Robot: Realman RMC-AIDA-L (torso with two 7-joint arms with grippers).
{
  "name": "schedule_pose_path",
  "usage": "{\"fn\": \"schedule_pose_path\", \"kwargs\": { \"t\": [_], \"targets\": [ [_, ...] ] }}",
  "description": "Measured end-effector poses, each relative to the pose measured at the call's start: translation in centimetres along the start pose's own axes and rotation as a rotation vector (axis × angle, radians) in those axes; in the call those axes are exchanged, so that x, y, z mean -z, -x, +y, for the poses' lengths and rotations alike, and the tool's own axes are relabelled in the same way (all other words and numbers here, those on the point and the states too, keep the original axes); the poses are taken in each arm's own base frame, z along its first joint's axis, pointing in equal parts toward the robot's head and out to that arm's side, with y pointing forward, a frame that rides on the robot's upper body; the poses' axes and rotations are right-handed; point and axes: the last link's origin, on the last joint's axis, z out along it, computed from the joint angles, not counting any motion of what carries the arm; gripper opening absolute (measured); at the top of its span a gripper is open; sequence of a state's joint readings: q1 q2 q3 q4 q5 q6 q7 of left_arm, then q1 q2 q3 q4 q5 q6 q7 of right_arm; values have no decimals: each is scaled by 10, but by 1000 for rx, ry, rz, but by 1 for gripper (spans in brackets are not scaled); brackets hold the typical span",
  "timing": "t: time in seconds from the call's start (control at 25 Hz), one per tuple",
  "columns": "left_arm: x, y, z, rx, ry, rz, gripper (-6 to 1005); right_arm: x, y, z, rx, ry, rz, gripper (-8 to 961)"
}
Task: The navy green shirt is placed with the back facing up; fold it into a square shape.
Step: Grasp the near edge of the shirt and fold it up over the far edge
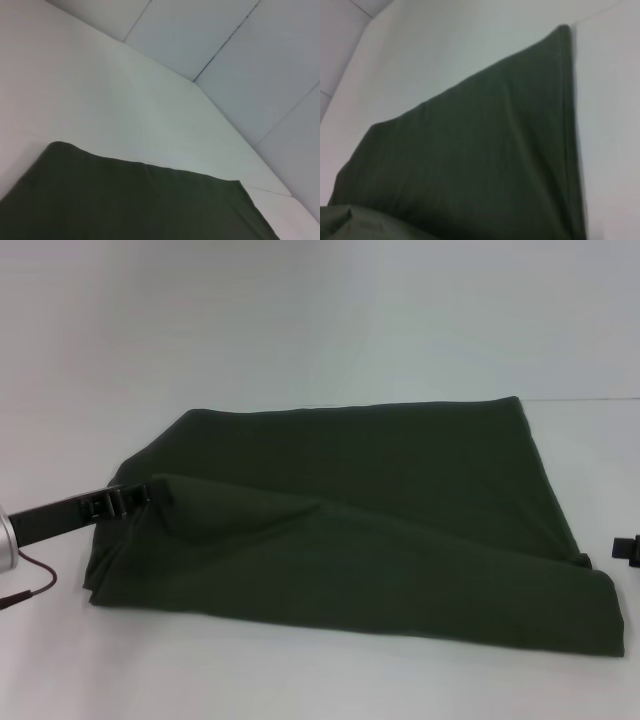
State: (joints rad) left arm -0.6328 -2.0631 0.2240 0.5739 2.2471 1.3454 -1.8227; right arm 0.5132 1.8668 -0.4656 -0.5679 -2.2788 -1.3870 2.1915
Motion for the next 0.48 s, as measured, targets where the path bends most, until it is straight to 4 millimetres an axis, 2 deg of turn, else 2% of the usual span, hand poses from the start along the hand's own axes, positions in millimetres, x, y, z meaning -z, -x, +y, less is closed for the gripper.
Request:
{"fn": "schedule_pose_path", "kwargs": {
  "t": [0.28, 0.48],
  "targets": [
    [2, 2, 1, 0, 11, -1, 0, -8, -7, 1, -28, -9, 43, 423],
    [3, 2, 0, 0, 9, 0, 0, -14, -14, 1, -56, -1, 58, 418]
  ]
}}
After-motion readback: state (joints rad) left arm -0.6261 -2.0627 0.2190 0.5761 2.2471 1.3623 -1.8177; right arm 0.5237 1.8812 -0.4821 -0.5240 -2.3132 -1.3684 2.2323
